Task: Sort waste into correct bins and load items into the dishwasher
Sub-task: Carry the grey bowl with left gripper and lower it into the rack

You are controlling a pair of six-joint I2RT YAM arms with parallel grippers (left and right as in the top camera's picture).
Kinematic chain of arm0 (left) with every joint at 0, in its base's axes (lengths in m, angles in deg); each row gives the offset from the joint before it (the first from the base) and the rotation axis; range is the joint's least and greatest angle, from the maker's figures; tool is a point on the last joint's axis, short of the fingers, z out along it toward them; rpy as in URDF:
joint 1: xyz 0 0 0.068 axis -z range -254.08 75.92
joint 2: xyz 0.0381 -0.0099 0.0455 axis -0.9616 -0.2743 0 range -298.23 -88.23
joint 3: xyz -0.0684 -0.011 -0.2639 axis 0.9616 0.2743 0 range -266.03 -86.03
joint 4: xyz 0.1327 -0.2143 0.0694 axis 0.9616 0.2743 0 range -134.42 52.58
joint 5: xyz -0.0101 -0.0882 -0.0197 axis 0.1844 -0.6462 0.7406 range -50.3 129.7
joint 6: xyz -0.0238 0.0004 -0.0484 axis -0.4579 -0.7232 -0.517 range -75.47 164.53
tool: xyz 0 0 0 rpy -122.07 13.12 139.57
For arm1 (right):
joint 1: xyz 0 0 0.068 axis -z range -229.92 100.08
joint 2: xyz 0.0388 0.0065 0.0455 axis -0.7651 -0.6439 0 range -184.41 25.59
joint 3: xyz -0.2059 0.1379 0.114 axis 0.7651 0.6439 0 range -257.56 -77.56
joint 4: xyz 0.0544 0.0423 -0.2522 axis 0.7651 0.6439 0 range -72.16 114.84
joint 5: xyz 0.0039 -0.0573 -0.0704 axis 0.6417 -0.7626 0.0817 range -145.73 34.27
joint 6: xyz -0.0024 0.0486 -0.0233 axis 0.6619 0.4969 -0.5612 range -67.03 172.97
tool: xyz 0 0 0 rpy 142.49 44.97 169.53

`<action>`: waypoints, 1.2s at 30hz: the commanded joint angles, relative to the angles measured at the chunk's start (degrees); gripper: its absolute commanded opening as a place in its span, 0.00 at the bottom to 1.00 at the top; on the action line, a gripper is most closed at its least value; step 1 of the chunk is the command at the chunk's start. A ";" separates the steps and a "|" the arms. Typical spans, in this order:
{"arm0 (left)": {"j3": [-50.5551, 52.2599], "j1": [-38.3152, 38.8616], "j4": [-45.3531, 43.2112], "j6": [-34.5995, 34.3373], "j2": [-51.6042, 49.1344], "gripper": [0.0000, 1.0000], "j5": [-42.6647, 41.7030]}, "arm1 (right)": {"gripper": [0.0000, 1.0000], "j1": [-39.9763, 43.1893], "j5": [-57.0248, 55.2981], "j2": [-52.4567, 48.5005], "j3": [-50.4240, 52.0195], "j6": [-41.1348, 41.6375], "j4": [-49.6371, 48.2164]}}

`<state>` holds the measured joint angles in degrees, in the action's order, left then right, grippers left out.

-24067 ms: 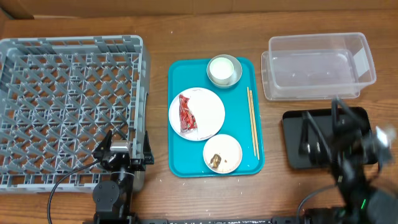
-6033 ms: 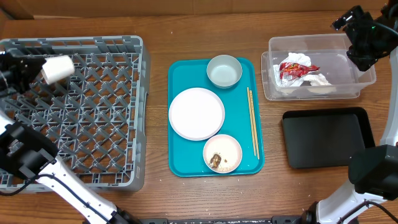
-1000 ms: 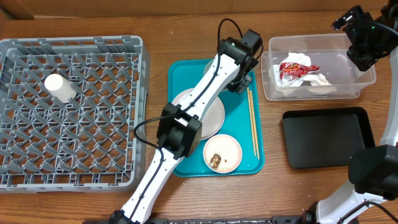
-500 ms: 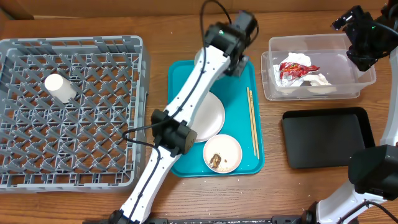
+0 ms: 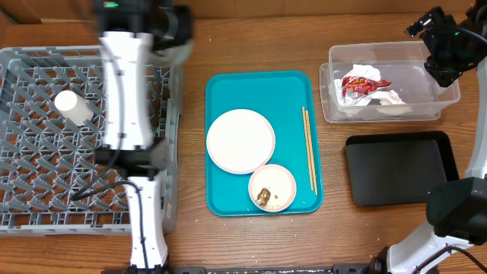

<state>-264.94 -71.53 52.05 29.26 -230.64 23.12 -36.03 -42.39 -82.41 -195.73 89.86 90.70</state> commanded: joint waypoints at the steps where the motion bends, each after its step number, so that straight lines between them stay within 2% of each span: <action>1: -0.15 -9.73 0.35 0.28 1.33 0.04 -16.63 | 1.00 0.35 0.24 0.42 -1.16 0.04 -0.35; 9: 1.11 -28.11 0.35 2.36 2.54 0.04 -35.87 | 1.00 0.35 0.24 0.42 -1.16 0.04 -0.33; 16: 1.84 -37.22 0.37 5.33 6.51 0.04 -36.63 | 1.00 0.35 0.24 0.42 -1.16 0.04 -0.33; 19: 4.39 -39.23 0.37 6.23 9.33 0.04 -33.24 | 1.00 0.35 0.24 0.42 -1.16 0.04 -0.33; 23: 15.78 -39.76 0.37 9.46 16.20 0.04 -26.88 | 1.00 0.35 0.24 0.42 -1.16 0.04 -0.31; 25: 31.04 -39.85 0.37 12.79 24.02 0.04 -23.87 | 1.00 0.35 0.24 0.42 -1.16 0.04 -0.33; 29: 44.44 -40.65 0.35 16.39 29.99 0.04 -26.36 | 1.00 0.35 0.24 0.42 -1.16 0.04 -0.33; 36: 57.64 -43.87 0.37 24.52 32.92 0.04 -31.95 | 1.00 0.35 0.24 0.42 -1.16 0.04 -0.33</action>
<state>-211.90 -113.52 52.46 46.94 -199.80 -4.92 -36.03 -42.39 -82.41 -195.73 89.81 90.68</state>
